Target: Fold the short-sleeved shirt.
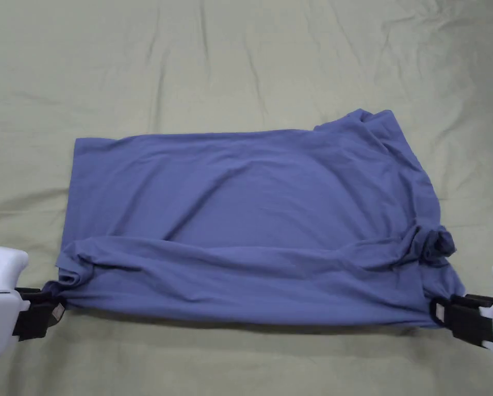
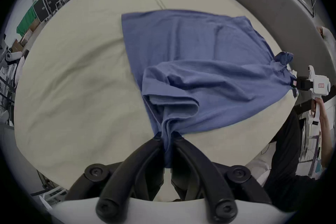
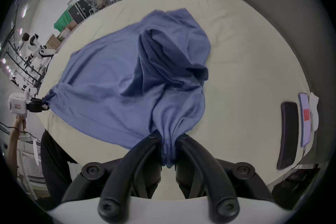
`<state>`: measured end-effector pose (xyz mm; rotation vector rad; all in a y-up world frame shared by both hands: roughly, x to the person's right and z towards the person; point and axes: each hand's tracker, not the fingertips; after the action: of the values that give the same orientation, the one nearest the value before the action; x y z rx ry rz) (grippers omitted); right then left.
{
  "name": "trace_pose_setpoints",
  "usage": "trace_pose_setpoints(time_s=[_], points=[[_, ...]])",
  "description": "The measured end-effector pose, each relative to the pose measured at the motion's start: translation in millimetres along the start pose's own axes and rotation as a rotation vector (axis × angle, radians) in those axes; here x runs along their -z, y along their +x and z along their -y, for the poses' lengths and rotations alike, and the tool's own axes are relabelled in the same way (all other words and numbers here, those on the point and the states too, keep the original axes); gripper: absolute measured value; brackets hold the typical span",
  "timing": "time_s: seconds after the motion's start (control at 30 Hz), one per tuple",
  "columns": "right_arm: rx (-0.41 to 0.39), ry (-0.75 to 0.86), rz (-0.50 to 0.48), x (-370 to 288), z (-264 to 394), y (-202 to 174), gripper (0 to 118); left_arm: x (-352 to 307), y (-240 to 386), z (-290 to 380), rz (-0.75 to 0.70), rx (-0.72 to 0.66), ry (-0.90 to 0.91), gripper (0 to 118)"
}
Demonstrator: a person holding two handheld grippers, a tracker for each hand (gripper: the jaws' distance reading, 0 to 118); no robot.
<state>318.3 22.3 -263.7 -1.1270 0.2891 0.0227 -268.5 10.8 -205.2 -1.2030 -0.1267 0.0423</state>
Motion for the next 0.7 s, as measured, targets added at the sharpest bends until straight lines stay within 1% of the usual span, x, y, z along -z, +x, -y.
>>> trace_pose_setpoints(time_s=[0.1, 0.13, 0.17, 0.2, 0.23, 0.27, 0.3, 0.37, 0.4, 0.43, 0.47, 0.5, 0.53, 0.57, 0.6, 0.63, 0.67, 0.7], points=[[-0.021, -0.015, 0.012, 7.8, -2.9, -2.5, 15, -0.3, 2.8, -1.6, -0.006, -0.023, -0.004, 4], [-0.02, -0.026, 0.005, 7.8, -7.2, -3.5, 21, -1.0, 0.8, -3.7, 0.013, -0.073, -0.011, 15], [-0.02, -0.052, 0.014, 6.8, -10.4, -5.7, 66, -2.1, -2.2, -4.4, 0.033, -0.127, -0.022, 66], [-0.03, -0.08, 0.024, 5.8, -13.3, -6.2, 106, -4.1, -5.5, -2.6, 0.046, -0.154, -0.024, 94], [-0.047, -0.084, 0.018, 3.2, -11.7, -8.7, 118, -7.4, -8.8, 0.0, 0.05, -0.147, -0.008, 96], [-0.07, -0.052, -0.002, -9.7, -8.4, -12.7, 118, -17.1, -10.3, 3.7, 0.056, -0.158, 0.024, 96], [-0.063, -0.02, -0.014, -19.6, -9.2, -15.2, 118, -27.3, -10.5, 6.2, 0.039, -0.167, 0.027, 96], [-0.007, -0.011, -0.044, -37.2, -5.7, -16.7, 118, -55.9, -7.2, 11.0, -0.01, -0.156, 0.088, 96], [0.007, 0.023, -0.069, -48.0, -5.1, -19.8, 118, -72.8, -5.4, 12.6, -0.016, -0.151, 0.131, 96], [-0.002, 0.053, -0.081, -57.7, -5.6, -24.0, 118, -89.4, -3.4, 12.9, -0.022, -0.151, 0.174, 95], [0.004, 0.085, -0.075, -66.7, -3.8, -30.7, 109, -108.2, -0.7, 13.7, -0.027, -0.152, 0.235, 80], [-0.011, 0.129, -0.073, -76.9, -3.6, -36.2, 79, -125.6, 3.7, 15.2, 0.003, -0.146, 0.288, 47], [-0.044, 0.191, -0.075, -89.3, -1.8, -43.2, 29, -146.0, 9.9, 20.6, 0.031, -0.125, 0.366, 0], [-0.078, 0.219, -0.059, -97.7, -1.3, -51.8, 3, -161.6, 16.2, 24.3, 0.049, -0.105, 0.442, 0], [-0.083, 0.242, -0.04, -99.4, 0.6, -59.5, 3, -168.9, 21.7, 25.9, 0.013, -0.113, 0.475, 0], [-0.074, 0.308, 0.024, -105.4, 7.4, -68.5, 3, -178.1, 32.0, 30.6, -0.068, -0.133, 0.532, 0], [-0.109, 0.322, 0.013, -110.1, 9.2, -73.9, 3, -183.7, 35.6, 30.5, -0.058, -0.114, 0.487, 0], [-0.122, 0.306, -0.011, -112.4, 9.3, -77.0, 3, -186.7, 38.0, 29.7, -0.044, -0.112, 0.471, 0]])
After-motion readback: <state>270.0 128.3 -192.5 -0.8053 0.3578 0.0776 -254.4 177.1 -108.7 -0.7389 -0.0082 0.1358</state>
